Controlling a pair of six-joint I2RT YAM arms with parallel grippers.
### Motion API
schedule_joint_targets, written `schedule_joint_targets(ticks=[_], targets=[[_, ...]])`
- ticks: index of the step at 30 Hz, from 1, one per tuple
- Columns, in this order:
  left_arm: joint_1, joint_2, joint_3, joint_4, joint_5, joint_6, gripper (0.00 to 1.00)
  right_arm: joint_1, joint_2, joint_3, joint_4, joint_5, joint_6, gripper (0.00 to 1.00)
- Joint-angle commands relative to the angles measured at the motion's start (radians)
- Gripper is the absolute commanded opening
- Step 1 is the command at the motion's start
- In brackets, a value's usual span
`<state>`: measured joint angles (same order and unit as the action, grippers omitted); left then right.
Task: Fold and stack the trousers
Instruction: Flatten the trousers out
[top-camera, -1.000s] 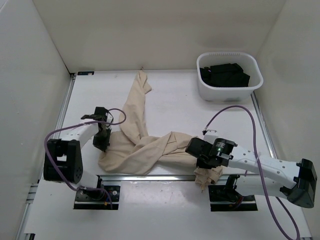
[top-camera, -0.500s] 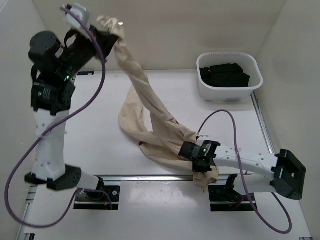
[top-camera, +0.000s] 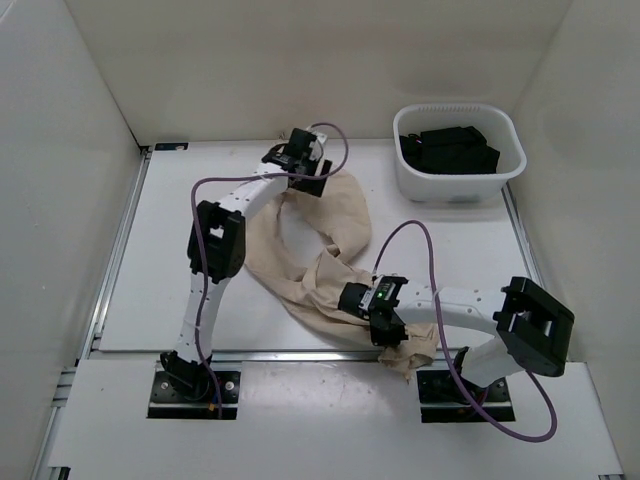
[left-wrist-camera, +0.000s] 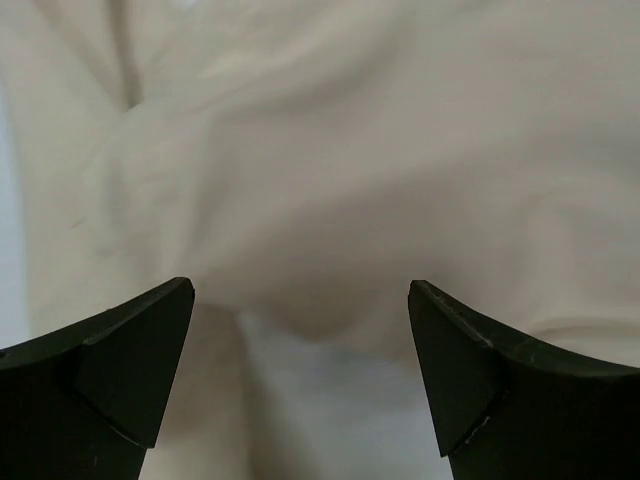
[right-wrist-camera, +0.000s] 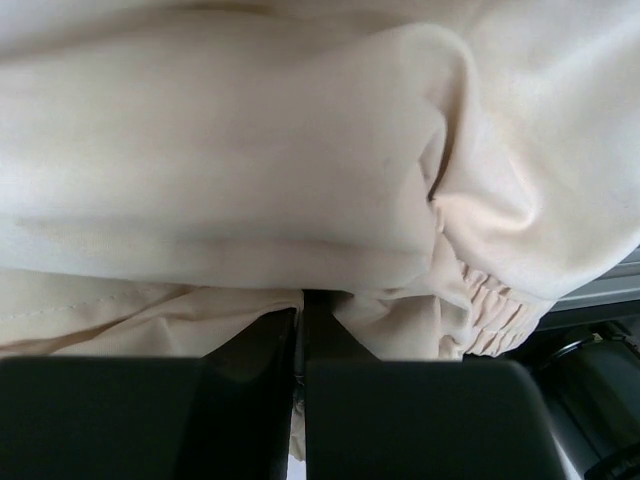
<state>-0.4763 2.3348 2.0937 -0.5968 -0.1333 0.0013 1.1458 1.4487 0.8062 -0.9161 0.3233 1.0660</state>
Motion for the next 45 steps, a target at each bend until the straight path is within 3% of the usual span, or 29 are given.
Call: schedule_joint_targets(ticks=[1,4,11,14,17,21,24,25,26,28,29,33,38,42,45], targets=[[0.172,-0.379,-0.030,0.017,-0.079,-0.001,1.00,0.005,0.004,0.053,0.010,-0.017,-0.003,0.00],[0.249,-0.459,-0.184,-0.020,-0.052,-0.001,1.00,0.005,0.004,0.065,0.010,-0.017,-0.012,0.00],[0.347,-0.425,-0.455,-0.169,-0.008,-0.001,1.00,0.005,-0.005,0.125,-0.049,0.023,-0.034,0.00],[0.415,-0.402,-0.550,-0.208,0.163,-0.001,1.00,0.005,-0.033,0.125,-0.072,0.043,-0.034,0.00],[0.436,-0.391,-0.628,-0.279,0.436,-0.001,1.00,0.005,-0.069,0.116,-0.072,0.068,-0.015,0.00],[0.404,-0.413,-0.741,-0.258,0.442,-0.001,0.99,0.005,-0.120,0.094,-0.081,0.079,0.020,0.00],[0.404,-0.400,-0.761,-0.258,0.512,-0.001,0.87,0.005,-0.146,0.074,-0.081,0.091,0.031,0.00],[0.404,-0.390,-0.761,-0.273,0.596,-0.001,0.78,0.005,-0.161,0.074,-0.092,0.100,0.031,0.00],[0.416,-0.390,-0.749,-0.290,0.648,-0.001,0.66,0.005,-0.162,0.074,-0.092,0.100,0.031,0.00],[0.444,-0.390,-0.748,-0.337,0.754,-0.001,0.27,0.005,-0.174,0.074,-0.106,0.128,0.040,0.00],[0.455,-0.390,-0.748,-0.346,0.755,-0.001,0.14,0.005,-0.186,0.074,-0.130,0.137,0.040,0.00],[0.560,-0.488,-0.748,-0.414,0.697,-0.001,0.14,0.005,-0.195,0.116,-0.197,0.207,0.040,0.00],[0.861,-0.787,-0.567,-0.608,0.444,-0.001,0.14,-0.015,-0.229,0.149,-0.268,0.302,0.005,0.00],[0.919,-1.012,-0.511,-0.604,0.163,-0.001,0.14,-0.040,-0.251,0.185,-0.299,0.345,-0.037,0.00],[0.920,-1.092,-0.448,-0.592,0.074,-0.001,0.14,-0.049,-0.242,0.250,-0.351,0.381,-0.061,0.00]])
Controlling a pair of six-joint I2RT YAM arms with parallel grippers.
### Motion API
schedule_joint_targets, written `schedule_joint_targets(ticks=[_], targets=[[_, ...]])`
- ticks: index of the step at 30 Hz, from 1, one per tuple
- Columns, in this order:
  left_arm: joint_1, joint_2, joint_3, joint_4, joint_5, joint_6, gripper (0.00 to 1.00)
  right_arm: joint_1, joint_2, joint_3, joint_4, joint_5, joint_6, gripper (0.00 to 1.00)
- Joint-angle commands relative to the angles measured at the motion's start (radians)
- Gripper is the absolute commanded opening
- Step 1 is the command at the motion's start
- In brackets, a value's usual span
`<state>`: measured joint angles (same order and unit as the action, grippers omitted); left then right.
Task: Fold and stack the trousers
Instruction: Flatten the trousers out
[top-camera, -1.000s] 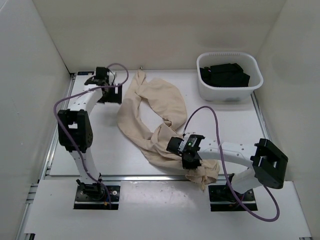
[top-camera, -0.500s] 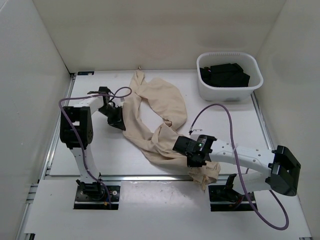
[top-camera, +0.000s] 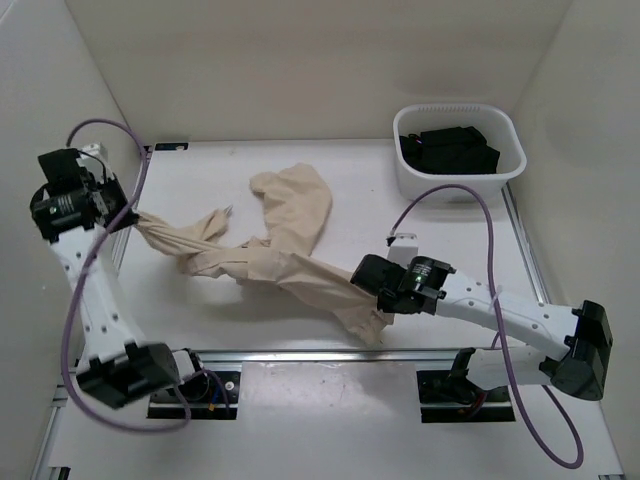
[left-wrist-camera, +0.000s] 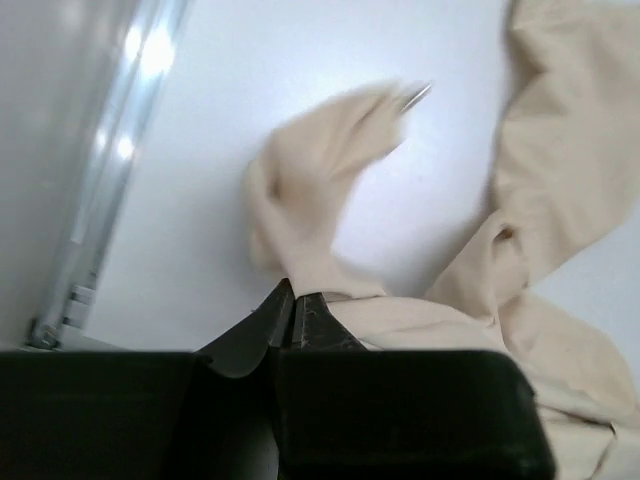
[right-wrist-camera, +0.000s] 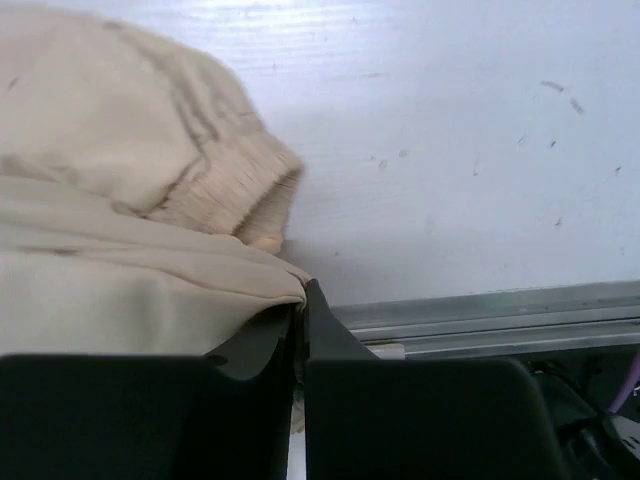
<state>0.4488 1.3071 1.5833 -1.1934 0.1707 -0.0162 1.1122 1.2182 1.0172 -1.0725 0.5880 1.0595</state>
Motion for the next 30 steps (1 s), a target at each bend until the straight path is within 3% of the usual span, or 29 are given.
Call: schedule_joint_targets(ticks=[1,5,10,14,15,17,20,21,25,28,29,30], targets=[[-0.005,-0.065,0.088,-0.014,-0.231,0.016,0.14,-0.026,-0.011,0.059,-0.229,0.137,-0.071,0.00],[-0.085,0.078,0.243,-0.078,-0.194,0.016,0.14,-0.035,0.032,0.136,-0.242,0.161,-0.147,0.00],[-0.295,0.462,0.389,-0.089,-0.194,0.016,0.14,-0.110,0.096,0.230,-0.242,0.170,-0.251,0.00],[-0.418,0.791,0.578,-0.098,-0.298,0.016,0.40,-0.204,0.106,0.268,-0.233,0.159,-0.305,0.00],[-0.429,0.892,0.622,-0.084,-0.339,0.016,0.51,-0.218,0.106,0.268,-0.233,0.147,-0.323,0.00],[-0.429,0.945,0.731,-0.084,-0.431,0.016,0.72,-0.239,0.096,0.288,-0.224,0.136,-0.332,0.00],[-0.404,0.838,0.625,-0.027,-0.442,0.016,0.90,-0.261,0.086,0.288,-0.233,0.127,-0.345,0.00],[-0.395,0.720,0.565,0.000,-0.442,0.016,1.00,-0.270,0.073,0.288,-0.245,0.127,-0.345,0.00],[-0.308,0.414,0.319,0.040,-0.412,0.016,1.00,-0.305,0.037,0.245,-0.279,0.127,-0.345,0.00],[-0.285,0.179,0.005,0.049,-0.430,0.016,1.00,-0.343,-0.012,0.216,-0.300,0.127,-0.345,0.00],[-0.285,0.128,-0.190,0.049,-0.465,0.016,1.00,-0.356,-0.037,0.201,-0.300,0.127,-0.345,0.00],[-0.285,0.083,-0.289,0.049,-0.465,0.016,1.00,-0.374,-0.048,0.201,-0.291,0.116,-0.354,0.00]])
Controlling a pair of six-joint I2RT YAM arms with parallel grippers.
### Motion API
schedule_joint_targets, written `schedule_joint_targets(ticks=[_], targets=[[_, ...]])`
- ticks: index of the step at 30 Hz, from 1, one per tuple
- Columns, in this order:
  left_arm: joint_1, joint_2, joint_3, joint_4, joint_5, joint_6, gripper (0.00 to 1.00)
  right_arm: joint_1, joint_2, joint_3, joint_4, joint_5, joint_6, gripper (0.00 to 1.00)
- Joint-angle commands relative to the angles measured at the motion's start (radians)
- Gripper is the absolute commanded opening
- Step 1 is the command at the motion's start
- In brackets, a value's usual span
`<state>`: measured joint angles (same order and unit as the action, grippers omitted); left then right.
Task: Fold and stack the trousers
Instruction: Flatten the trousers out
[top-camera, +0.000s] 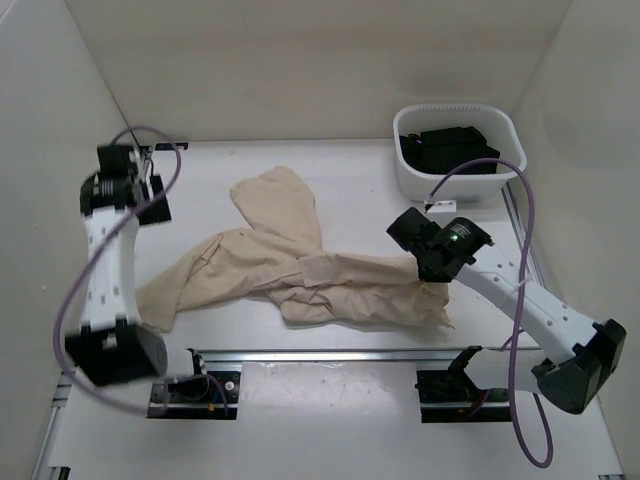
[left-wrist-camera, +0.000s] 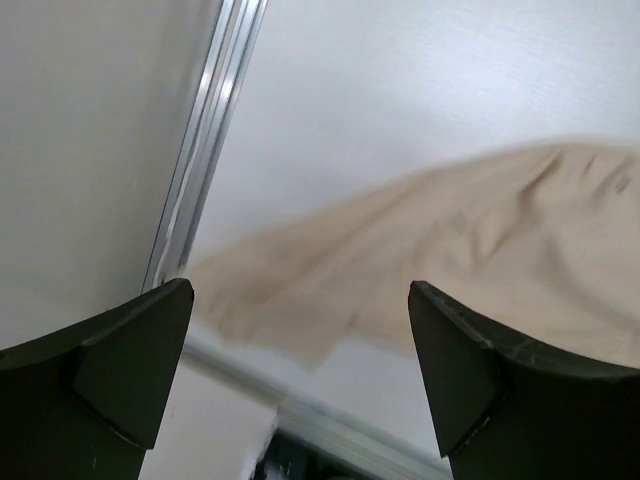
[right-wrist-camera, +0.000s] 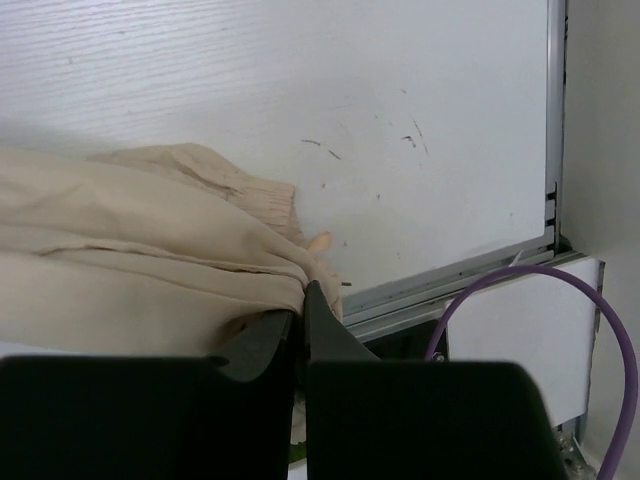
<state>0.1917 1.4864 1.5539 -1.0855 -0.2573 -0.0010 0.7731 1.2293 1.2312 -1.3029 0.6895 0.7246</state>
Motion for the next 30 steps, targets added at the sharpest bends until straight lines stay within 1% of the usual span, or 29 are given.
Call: schedule_joint_targets(ticks=[1,2,5,6,9,12,13,14,15,18,19,24,25,26,27,28,29,30], targets=[[-0.028,-0.176,-0.355,-0.044,-0.052,0.001,1.00,-0.044,-0.068,-0.025,-0.061,0.005,-0.031,0.00],[-0.028,-0.211,-0.543,0.022,-0.097,0.001,1.00,-0.044,-0.077,-0.035,-0.047,0.005,-0.031,0.00],[-0.002,-0.300,-0.774,0.183,-0.228,0.001,0.98,-0.054,-0.086,-0.045,-0.047,0.005,-0.031,0.00],[0.011,-0.301,-0.838,0.235,-0.229,0.001,0.98,-0.054,-0.086,-0.055,-0.038,0.005,-0.031,0.00],[0.058,-0.292,-0.848,0.266,-0.209,0.001,0.96,-0.054,-0.096,-0.064,-0.038,-0.007,-0.031,0.00],[0.072,-0.282,-0.839,0.302,-0.209,0.001,0.94,-0.054,-0.116,-0.073,-0.047,-0.007,-0.031,0.00],[0.072,-0.282,-0.830,0.311,-0.189,0.001,0.94,-0.054,-0.129,-0.085,-0.047,-0.007,-0.031,0.00],[0.072,-0.272,-0.830,0.297,-0.157,0.001,0.93,-0.054,-0.129,-0.101,-0.047,-0.007,-0.031,0.00],[0.072,-0.262,-0.841,0.297,-0.110,0.001,0.90,-0.054,-0.140,-0.101,-0.047,0.002,-0.031,0.00],[0.072,-0.218,-0.861,0.297,-0.073,0.001,0.84,-0.054,-0.140,-0.111,-0.047,0.002,-0.031,0.00],[0.072,-0.207,-0.870,0.297,-0.039,0.001,0.82,-0.054,-0.140,-0.111,-0.047,0.002,-0.022,0.00],[0.081,-0.186,-0.879,0.286,-0.025,0.001,0.81,-0.054,-0.140,-0.102,-0.047,0.011,-0.022,0.00],[0.081,-0.186,-0.879,0.286,-0.014,0.001,0.78,-0.054,-0.140,-0.102,-0.047,0.012,-0.022,0.00],[0.081,-0.186,-0.888,0.286,-0.014,0.001,0.75,-0.054,-0.140,-0.102,-0.047,0.012,-0.022,0.00],[0.081,-0.163,-0.888,0.286,-0.014,0.001,0.63,-0.054,-0.140,-0.102,-0.047,0.012,-0.022,0.00],[0.081,-0.152,-0.900,0.297,-0.035,0.001,0.53,-0.054,-0.140,-0.093,-0.047,0.012,-0.022,0.00],[0.081,-0.143,-0.910,0.297,-0.045,0.001,0.39,-0.054,-0.140,-0.093,-0.047,0.021,-0.013,0.00],[0.090,-0.132,-0.910,0.308,-0.054,0.001,0.14,-0.054,-0.140,-0.093,-0.056,0.021,-0.013,0.00]])
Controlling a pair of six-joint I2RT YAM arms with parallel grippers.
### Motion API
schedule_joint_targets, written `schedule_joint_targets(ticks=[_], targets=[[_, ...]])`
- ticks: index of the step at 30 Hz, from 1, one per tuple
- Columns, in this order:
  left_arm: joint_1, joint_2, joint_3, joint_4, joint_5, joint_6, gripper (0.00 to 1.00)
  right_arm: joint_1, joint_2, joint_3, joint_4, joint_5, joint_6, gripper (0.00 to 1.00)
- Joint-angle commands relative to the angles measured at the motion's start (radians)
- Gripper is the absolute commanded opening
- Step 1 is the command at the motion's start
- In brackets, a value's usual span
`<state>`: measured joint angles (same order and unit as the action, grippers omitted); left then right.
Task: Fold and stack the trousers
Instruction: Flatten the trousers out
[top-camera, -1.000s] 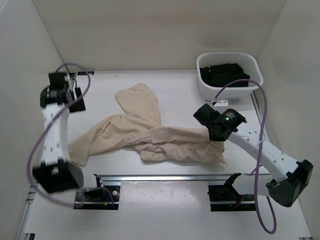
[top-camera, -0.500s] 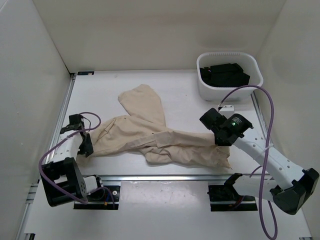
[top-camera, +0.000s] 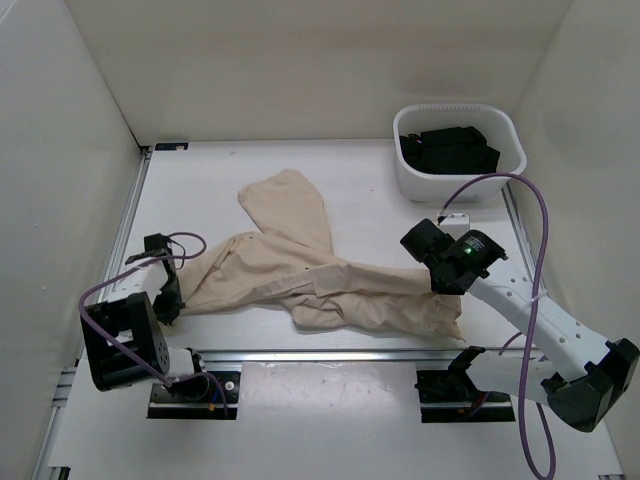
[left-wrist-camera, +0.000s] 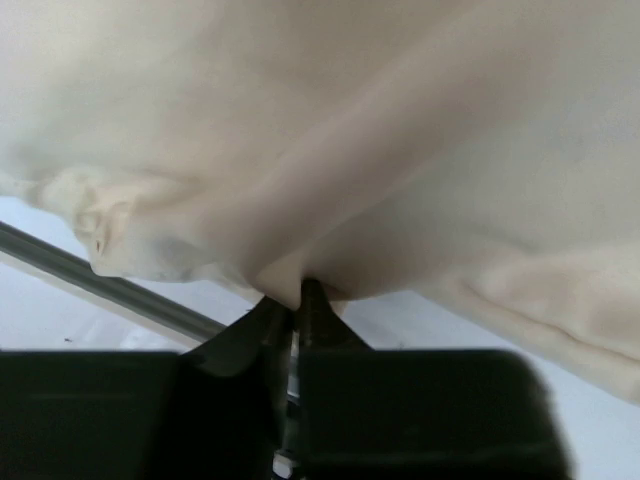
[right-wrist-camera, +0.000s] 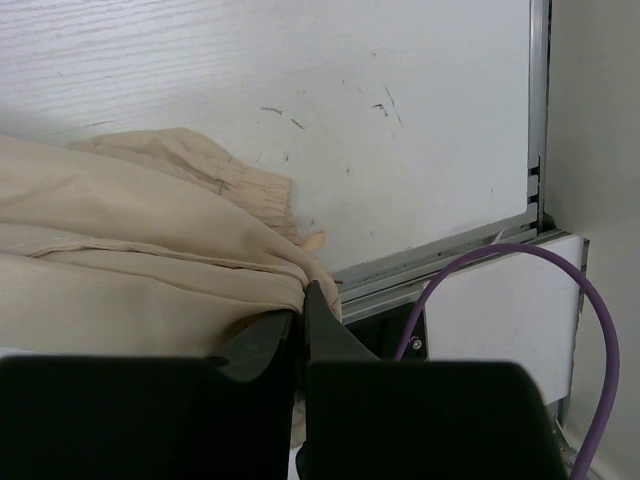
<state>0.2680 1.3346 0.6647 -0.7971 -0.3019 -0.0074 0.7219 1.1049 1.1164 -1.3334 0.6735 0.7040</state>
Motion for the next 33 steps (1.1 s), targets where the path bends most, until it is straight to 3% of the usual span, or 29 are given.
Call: schedule_joint_targets(ticks=[1,7,11,12,16,19,20,21,24,27,33], targets=[[0.014,0.020,-0.030,0.019,-0.019,0.007,0.14,-0.003,-0.016,0.032,-0.035,0.046,0.008,0.00],[0.023,-0.112,0.027,0.029,-0.054,0.007,0.14,-0.003,-0.028,0.042,-0.075,0.064,0.041,0.00],[0.023,-0.173,0.260,-0.051,0.016,0.007,0.14,-0.003,-0.040,0.042,-0.096,0.074,0.052,0.00],[0.023,-0.160,0.385,-0.066,0.036,0.007,0.14,-0.003,-0.040,0.028,-0.096,0.074,0.052,0.00],[0.023,0.038,0.619,-0.077,0.075,0.007,0.14,-0.003,-0.040,-0.010,-0.038,0.032,0.029,0.00],[0.023,0.315,0.797,-0.077,0.057,0.007,0.31,-0.003,-0.005,-0.024,0.042,-0.012,0.008,0.00],[0.033,0.459,0.850,-0.077,0.044,0.007,0.58,-0.003,0.004,-0.035,0.060,-0.024,0.008,0.00],[0.033,0.527,0.968,-0.077,-0.001,0.007,0.77,-0.003,0.024,-0.035,0.091,-0.035,-0.004,0.00],[0.043,0.719,1.196,-0.155,-0.084,0.007,1.00,-0.003,0.050,-0.026,0.112,-0.058,-0.005,0.00],[0.081,0.666,1.219,-0.203,-0.049,0.007,1.00,0.007,0.059,-0.007,0.112,-0.058,-0.005,0.00],[0.236,0.402,0.871,-0.194,0.063,0.007,1.00,0.007,0.050,-0.007,0.112,-0.035,-0.017,0.00]])
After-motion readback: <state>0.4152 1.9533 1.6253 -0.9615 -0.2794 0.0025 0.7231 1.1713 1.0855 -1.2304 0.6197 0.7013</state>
